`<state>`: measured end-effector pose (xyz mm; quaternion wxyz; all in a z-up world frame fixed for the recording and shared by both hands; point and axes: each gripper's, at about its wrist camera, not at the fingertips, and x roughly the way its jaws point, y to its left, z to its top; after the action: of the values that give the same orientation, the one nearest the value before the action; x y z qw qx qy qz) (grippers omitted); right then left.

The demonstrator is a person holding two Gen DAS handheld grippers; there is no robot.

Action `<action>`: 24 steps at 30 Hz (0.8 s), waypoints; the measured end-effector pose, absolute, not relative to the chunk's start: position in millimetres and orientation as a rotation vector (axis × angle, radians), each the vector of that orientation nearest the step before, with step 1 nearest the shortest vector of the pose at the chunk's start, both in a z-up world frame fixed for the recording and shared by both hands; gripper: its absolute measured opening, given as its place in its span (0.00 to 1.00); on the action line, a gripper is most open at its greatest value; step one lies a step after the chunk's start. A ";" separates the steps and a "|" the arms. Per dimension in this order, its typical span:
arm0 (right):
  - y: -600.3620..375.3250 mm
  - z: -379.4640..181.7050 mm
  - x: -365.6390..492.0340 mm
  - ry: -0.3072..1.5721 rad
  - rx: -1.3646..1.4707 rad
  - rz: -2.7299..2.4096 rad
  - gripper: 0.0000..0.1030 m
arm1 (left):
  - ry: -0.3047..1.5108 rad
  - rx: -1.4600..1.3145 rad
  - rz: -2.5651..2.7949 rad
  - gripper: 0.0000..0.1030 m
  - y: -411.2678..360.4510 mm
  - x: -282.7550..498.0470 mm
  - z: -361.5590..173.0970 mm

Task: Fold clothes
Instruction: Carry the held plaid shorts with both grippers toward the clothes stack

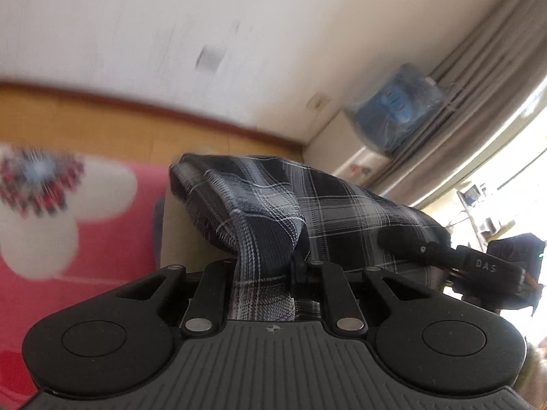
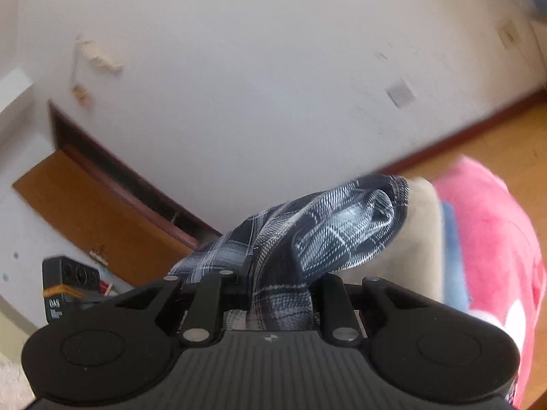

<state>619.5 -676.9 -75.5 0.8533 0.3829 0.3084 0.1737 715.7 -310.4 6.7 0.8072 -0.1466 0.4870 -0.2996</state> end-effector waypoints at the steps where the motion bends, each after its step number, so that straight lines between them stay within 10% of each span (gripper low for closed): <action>1: -682.1 -85.1 623.7 0.668 0.829 0.347 0.21 | 1.080 -0.350 -0.620 0.18 -307.7 723.4 -3.5; 9: -712.1 -114.3 637.2 0.762 0.988 0.306 0.54 | 1.154 -0.474 -0.596 0.44 -291.9 748.0 -19.6; 16: -741.2 -151.9 649.0 0.732 1.409 0.269 0.64 | 1.172 -0.615 -0.547 0.45 -280.0 770.8 -27.8; 20: -750.4 -187.4 646.3 0.681 1.742 0.171 0.59 | 1.160 -0.628 -0.479 0.33 -285.9 773.1 -31.0; 24: -734.5 -157.6 647.2 0.686 1.465 0.113 0.24 | 1.083 -0.564 -0.470 0.13 -288.8 759.9 -17.8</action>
<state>647.2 -734.5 -157.6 0.6889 0.6549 0.3065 0.0507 759.9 -288.8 -17.8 0.7937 -0.2621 0.5035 -0.2185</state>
